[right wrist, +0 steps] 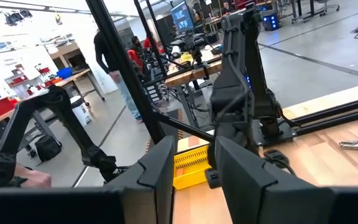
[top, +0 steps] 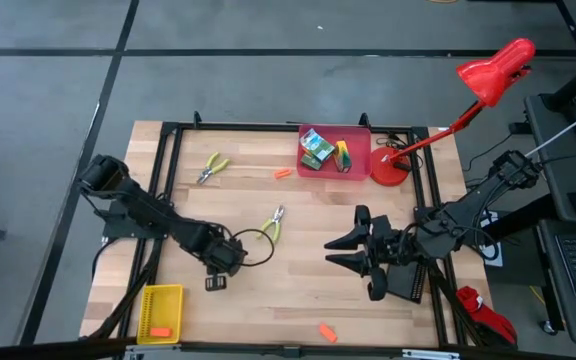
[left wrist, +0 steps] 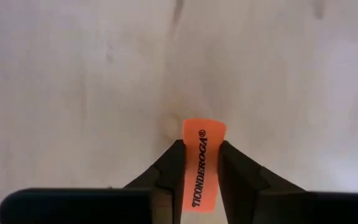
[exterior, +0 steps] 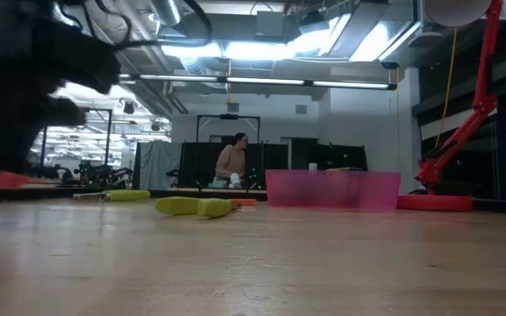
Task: Pick & Place School Supplies
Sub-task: Put the orange eraser into the yellow bin
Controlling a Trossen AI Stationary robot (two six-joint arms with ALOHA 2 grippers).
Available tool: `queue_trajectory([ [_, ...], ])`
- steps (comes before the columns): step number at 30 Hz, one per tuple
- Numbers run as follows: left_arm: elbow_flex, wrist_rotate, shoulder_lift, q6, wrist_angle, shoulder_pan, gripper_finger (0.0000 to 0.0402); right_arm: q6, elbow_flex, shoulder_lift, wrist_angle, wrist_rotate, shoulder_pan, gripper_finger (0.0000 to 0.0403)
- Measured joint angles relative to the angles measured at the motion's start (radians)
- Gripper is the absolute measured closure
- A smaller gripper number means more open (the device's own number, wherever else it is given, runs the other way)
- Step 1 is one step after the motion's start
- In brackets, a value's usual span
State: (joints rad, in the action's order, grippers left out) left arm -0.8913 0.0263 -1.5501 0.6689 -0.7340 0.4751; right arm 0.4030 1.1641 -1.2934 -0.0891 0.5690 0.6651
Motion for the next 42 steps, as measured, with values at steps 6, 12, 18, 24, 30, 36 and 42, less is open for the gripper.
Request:
queue_trajectory([
  [6,-0.002,0.025,0.064,0.187,0.002,0.087,0.0334,-0.021,0.0,0.0,0.0,0.0,0.0,0.0281],
  [12,-0.002,0.056,0.109,0.428,-0.002,0.214,0.0335,-0.045,0.0,0.0,0.0,0.0,0.0,0.0282],
  [18,-0.002,0.064,0.138,0.69,0.0,0.353,0.0335,-0.071,0.0,0.0,0.0,0.0,0.0,0.0282],
  [24,-0.003,0.08,0.155,0.918,0.013,0.492,0.0334,-0.075,0.0,0.0,0.0,-0.004,0.0,0.0282],
  [30,-0.003,0.081,0.159,1.084,0.014,0.588,0.0332,-0.079,0.0,0.0,0.0,-0.004,0.0,0.0282],
  [36,-0.003,0.049,0.159,1.189,0.013,0.632,0.0279,-0.079,0.0,0.0,0.0,-0.004,0.0,0.0282],
  [42,-0.003,0.042,0.159,1.18,0.014,0.639,0.0199,-0.074,0.0,0.0,-0.004,-0.004,0.0,0.0282],
])
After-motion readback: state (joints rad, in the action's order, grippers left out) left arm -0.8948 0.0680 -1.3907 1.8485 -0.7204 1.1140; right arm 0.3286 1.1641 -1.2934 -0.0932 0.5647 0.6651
